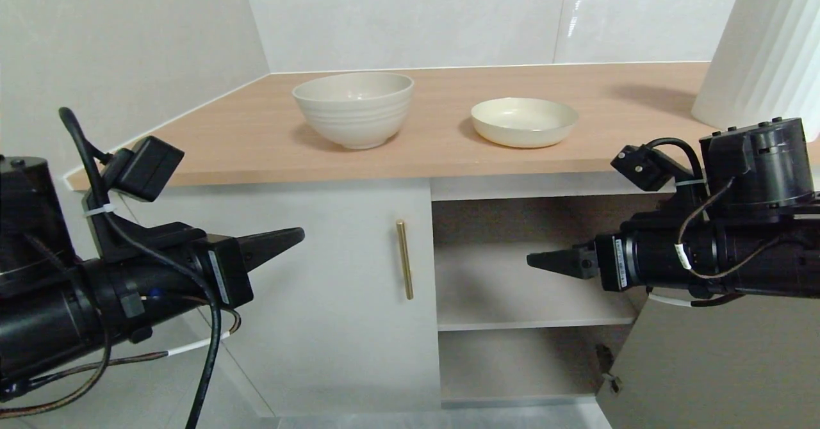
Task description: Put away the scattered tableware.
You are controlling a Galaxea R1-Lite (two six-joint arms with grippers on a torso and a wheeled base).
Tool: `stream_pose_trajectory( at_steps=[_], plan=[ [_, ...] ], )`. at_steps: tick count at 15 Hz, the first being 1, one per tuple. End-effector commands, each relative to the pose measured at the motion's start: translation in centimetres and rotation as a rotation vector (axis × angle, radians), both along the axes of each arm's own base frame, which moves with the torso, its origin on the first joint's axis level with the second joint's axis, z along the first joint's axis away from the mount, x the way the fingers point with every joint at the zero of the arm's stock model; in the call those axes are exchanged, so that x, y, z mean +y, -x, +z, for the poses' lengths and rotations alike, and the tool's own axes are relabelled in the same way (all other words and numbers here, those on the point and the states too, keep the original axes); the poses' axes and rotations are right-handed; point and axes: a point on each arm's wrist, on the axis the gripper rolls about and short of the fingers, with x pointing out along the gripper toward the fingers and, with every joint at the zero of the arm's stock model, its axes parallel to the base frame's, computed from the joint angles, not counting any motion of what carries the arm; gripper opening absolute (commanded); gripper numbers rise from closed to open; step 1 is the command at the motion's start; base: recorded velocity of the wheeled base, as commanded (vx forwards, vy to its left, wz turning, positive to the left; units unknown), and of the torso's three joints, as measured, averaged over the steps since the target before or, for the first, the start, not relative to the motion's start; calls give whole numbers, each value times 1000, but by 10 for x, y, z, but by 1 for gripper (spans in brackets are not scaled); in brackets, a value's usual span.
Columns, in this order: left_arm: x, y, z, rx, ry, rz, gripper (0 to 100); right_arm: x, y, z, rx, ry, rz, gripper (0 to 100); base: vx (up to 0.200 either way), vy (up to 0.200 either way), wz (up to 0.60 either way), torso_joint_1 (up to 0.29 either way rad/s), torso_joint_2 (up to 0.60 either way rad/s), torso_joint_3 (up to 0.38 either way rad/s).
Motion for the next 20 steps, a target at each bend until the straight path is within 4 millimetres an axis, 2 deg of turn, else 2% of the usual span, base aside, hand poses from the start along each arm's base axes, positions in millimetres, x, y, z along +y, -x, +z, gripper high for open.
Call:
stream_pose_trajectory(
  at_steps=[1, 5, 8, 11, 13, 14, 16, 20],
  plan=[
    [1, 2, 0, -3, -3, -1, 0, 0, 0, 1, -3, -1, 2, 100, 0, 0, 0, 0, 0, 0],
    [0, 3, -1, -4, -5, -12, 0, -2, 4, 4, -14, -9, 4, 100, 0, 0, 0, 0, 0, 0],
    [-8, 6, 3, -16, -1, -52, 0, -8, 14, 16, -51, -34, 6, 100, 0, 0, 0, 0, 0, 0],
    [-13, 3, 16, -44, 11, -67, 0, -13, 23, 21, -76, -44, 9, 100, 0, 0, 0, 0, 0, 0],
    [-16, -3, 41, -43, 11, -67, 0, -17, 29, 24, -99, -43, 15, 100, 0, 0, 0, 0, 0, 0],
    [-13, 5, 46, -22, 7, -78, 0, -18, 31, 26, -114, -42, 17, 100, 0, 0, 0, 0, 0, 0],
    [-12, 6, 42, -2, -3, -91, 0, -20, 35, 29, -130, -44, 17, 100, 0, 0, 0, 6, -43, -21],
    [-13, 6, 43, -5, -1, -93, 0, -20, 35, 30, -141, -35, 23, 100, 0, 0, 0, 68, -232, -270]
  ],
)
